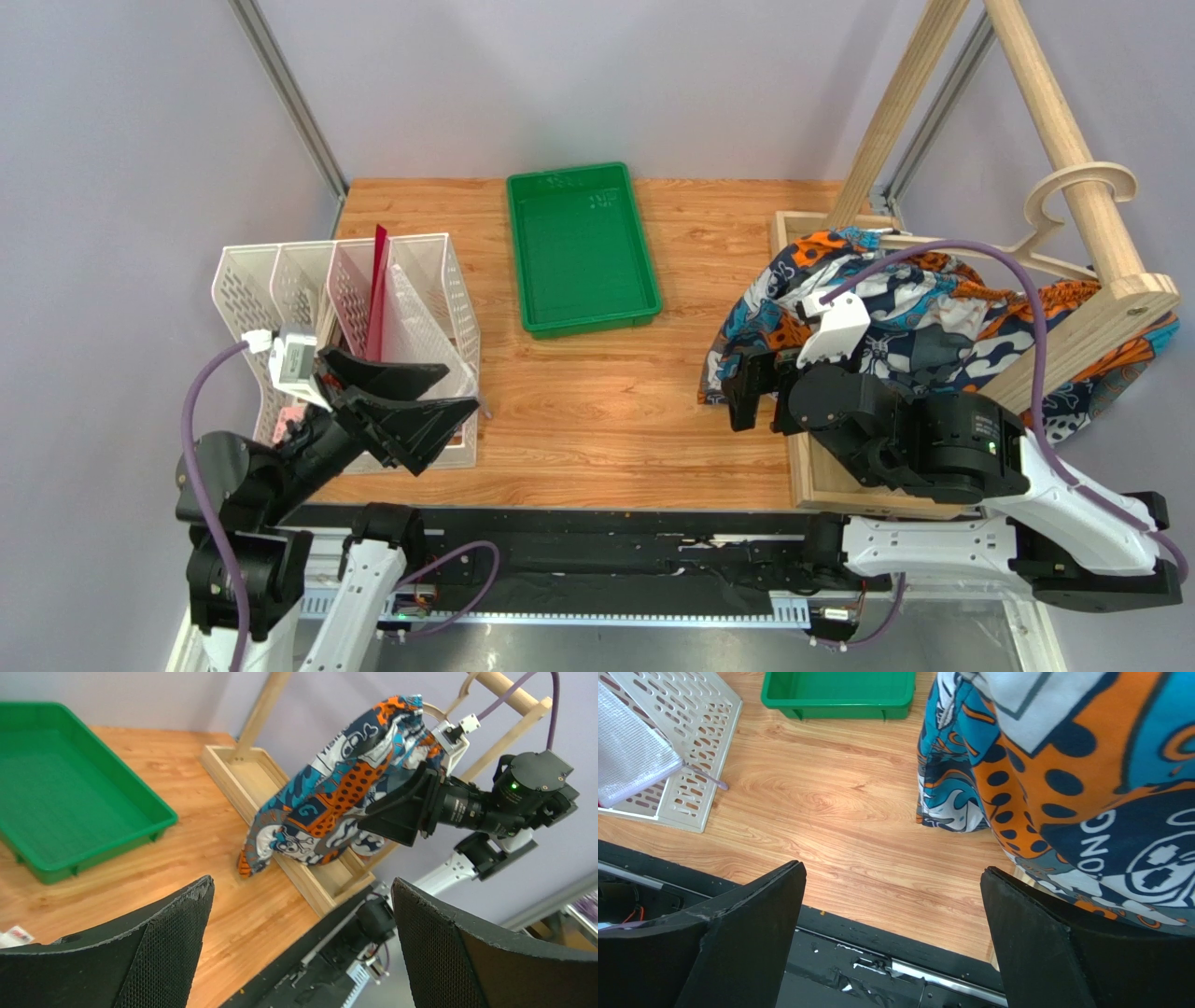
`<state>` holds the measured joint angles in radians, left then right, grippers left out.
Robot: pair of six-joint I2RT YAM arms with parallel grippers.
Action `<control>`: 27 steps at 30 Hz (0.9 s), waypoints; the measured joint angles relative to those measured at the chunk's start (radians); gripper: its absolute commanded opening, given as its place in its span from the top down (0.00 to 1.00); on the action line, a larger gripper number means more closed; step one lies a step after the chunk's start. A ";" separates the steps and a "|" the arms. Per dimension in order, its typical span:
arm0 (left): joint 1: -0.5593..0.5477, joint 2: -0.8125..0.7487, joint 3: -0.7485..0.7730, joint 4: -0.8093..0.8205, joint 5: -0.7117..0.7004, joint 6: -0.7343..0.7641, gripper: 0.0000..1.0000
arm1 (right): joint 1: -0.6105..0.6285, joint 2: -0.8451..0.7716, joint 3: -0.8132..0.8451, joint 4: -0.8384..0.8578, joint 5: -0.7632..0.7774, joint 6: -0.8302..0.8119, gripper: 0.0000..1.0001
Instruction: Remove the shorts from the hanger
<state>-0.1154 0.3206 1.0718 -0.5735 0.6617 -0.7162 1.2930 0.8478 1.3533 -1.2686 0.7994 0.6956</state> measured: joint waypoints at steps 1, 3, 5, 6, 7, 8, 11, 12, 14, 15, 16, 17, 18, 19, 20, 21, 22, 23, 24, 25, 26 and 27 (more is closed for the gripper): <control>0.000 0.019 -0.001 0.010 0.023 -0.006 0.02 | 0.000 0.000 0.008 -0.014 0.003 0.002 0.00; 0.000 0.056 -0.001 0.027 0.056 -0.014 0.04 | 0.000 -0.006 0.022 -0.034 0.006 0.005 0.00; 0.000 0.098 0.000 0.043 0.086 -0.018 0.04 | 0.000 -0.016 0.040 -0.048 0.008 0.005 0.00; 0.000 0.117 0.000 0.048 0.096 -0.019 0.05 | 0.000 -0.021 0.051 -0.053 0.008 0.004 0.00; 0.000 0.143 0.000 0.054 0.108 -0.022 0.06 | 0.000 -0.027 0.064 -0.058 0.007 0.000 0.00; 0.000 0.164 0.000 0.064 0.121 -0.027 0.06 | 0.000 -0.034 0.081 -0.062 0.007 -0.006 0.00; -0.006 0.219 0.000 0.115 0.147 -0.052 0.08 | 0.000 -0.050 0.125 -0.063 0.007 -0.026 0.00; -0.017 0.232 0.001 0.135 0.148 -0.060 0.09 | 0.000 -0.050 0.140 -0.063 0.007 -0.034 0.00; -0.052 0.254 0.008 0.173 0.144 -0.070 0.11 | 0.000 -0.050 0.162 -0.063 0.007 -0.047 0.00; -0.089 0.267 0.016 0.192 0.134 -0.074 0.12 | 0.000 -0.049 0.175 -0.064 0.008 -0.055 0.00; -0.134 0.283 0.025 0.212 0.127 -0.075 0.13 | 0.000 -0.047 0.186 -0.065 0.009 -0.062 0.00; -0.172 0.296 0.035 0.224 0.112 -0.073 0.14 | 0.000 -0.045 0.195 -0.066 0.010 -0.068 0.00; -0.216 0.314 0.051 0.231 0.093 -0.068 0.14 | 0.000 -0.041 0.205 -0.068 0.010 -0.073 0.00; -0.298 0.350 0.083 0.233 0.054 -0.056 0.14 | 0.000 -0.033 0.226 -0.074 0.011 -0.082 0.00; -0.375 0.385 0.115 0.233 0.025 -0.039 0.15 | 0.000 -0.025 0.246 -0.077 0.011 -0.090 0.00; -0.439 0.418 0.147 0.233 -0.011 -0.023 0.15 | 0.000 -0.016 0.267 -0.080 0.011 -0.098 0.00; -0.517 0.466 0.189 0.233 -0.047 -0.002 0.16 | 0.000 -0.002 0.303 -0.082 0.012 -0.108 0.00; -0.578 0.506 0.229 0.229 -0.080 0.018 0.17 | 0.000 0.008 0.327 -0.081 0.012 -0.117 0.00; -0.652 0.563 0.290 0.223 -0.123 0.046 0.19 | 0.000 0.019 0.358 -0.082 0.011 -0.129 0.00; -0.706 0.618 0.341 0.224 -0.157 0.071 0.20 | 0.000 0.032 0.392 -0.082 0.012 -0.140 0.00; -0.746 0.662 0.388 0.217 -0.190 0.094 0.21 | 0.000 0.040 0.417 -0.081 0.011 -0.150 0.00; -0.795 0.721 0.453 0.208 -0.228 0.124 0.23 | 0.000 0.051 0.455 -0.082 0.011 -0.166 0.00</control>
<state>-0.9100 1.0412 1.5246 -0.3653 0.4339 -0.5919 1.2930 0.8989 1.8088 -1.3506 0.8108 0.5297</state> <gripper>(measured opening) 0.802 1.000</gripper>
